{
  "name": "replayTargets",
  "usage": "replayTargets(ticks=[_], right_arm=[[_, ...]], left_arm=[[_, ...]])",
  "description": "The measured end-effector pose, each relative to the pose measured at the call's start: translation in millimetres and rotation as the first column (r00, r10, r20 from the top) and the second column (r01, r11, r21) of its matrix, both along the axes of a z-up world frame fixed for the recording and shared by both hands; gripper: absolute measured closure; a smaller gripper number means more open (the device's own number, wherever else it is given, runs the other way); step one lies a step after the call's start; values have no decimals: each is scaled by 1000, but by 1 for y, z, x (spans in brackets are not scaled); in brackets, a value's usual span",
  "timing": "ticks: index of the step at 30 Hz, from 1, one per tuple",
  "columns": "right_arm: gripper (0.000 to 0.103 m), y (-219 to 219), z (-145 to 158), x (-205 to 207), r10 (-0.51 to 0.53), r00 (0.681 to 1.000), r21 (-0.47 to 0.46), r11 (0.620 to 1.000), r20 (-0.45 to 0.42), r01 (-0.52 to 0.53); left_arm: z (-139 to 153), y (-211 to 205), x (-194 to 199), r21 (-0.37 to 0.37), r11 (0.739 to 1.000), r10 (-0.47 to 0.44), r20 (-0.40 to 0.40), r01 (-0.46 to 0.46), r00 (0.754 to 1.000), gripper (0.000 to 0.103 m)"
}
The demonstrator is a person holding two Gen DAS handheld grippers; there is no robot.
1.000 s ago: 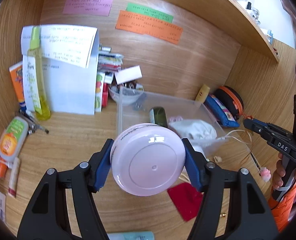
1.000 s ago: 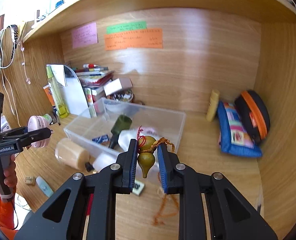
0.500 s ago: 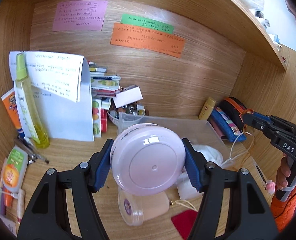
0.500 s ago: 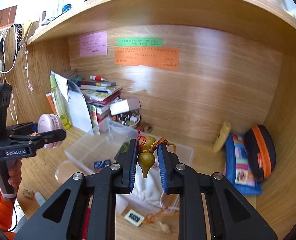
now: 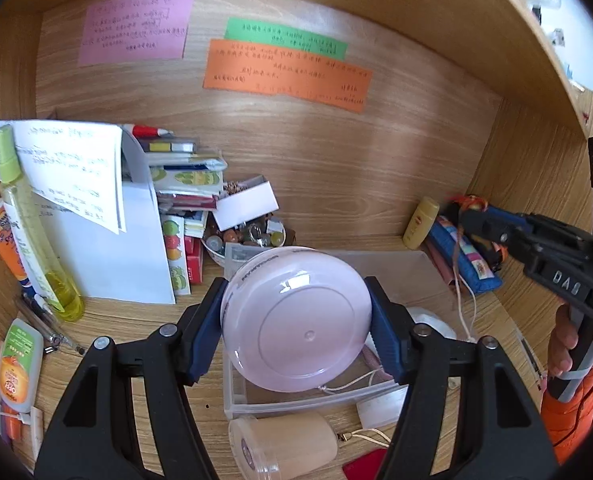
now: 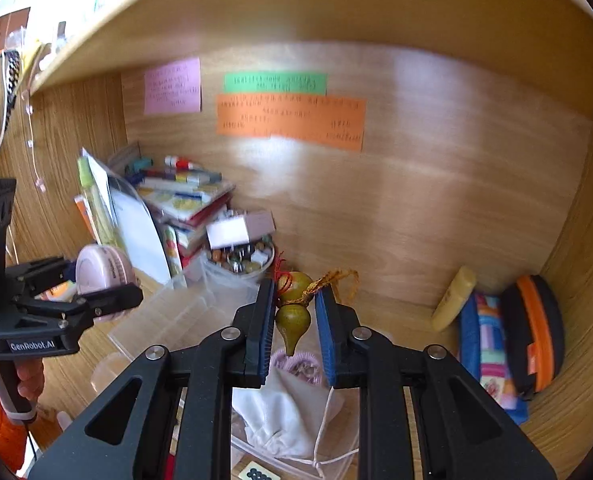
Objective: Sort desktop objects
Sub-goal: 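Carry compact into clear box with left gripper while right carries gourd charm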
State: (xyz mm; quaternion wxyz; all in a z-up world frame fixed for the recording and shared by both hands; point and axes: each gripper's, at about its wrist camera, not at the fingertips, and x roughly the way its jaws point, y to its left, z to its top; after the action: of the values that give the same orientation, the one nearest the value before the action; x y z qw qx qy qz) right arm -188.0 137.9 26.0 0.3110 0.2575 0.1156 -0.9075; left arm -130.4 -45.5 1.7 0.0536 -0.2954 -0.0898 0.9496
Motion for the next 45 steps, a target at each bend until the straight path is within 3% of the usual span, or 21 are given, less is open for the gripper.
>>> replayTargets(ticks=[11, 18, 30, 32, 34, 36, 43, 45], right_arm=[[85, -1, -59, -30, -32, 988, 34, 999, 151, 27], [85, 4, -81, -51, -65, 973, 49, 997, 221, 56], [85, -11, -103, -54, -83, 968, 133, 990, 237, 52], [82, -12, -103, -55, -88, 968, 141, 988, 235, 56], [59, -11, -102, -54, -97, 970, 152, 986, 223, 63], [46, -10, -100, -53, -103, 972, 147, 986, 209, 73], [33, -9, -84, -43, -91, 984, 121, 990, 151, 73], [32, -7, -76, -38, -96, 987, 112, 990, 130, 81]], left_arm=[[-34, 15, -30, -32, 999, -24, 107, 27, 994, 38], [-47, 27, -39, -68, 997, -30, 131, 39, 991, 38], [-63, 37, -46, -87, 993, -56, 195, 74, 979, 38], [-64, 39, -46, -99, 992, -55, 196, 75, 979, 38], [-63, 38, -46, -93, 993, -60, 193, 79, 979, 37], [-61, 36, -44, -84, 993, -65, 185, 82, 981, 36], [-50, 32, -39, -68, 995, -61, 161, 72, 985, 30], [-44, 29, -36, -52, 997, -51, 153, 60, 987, 25]])
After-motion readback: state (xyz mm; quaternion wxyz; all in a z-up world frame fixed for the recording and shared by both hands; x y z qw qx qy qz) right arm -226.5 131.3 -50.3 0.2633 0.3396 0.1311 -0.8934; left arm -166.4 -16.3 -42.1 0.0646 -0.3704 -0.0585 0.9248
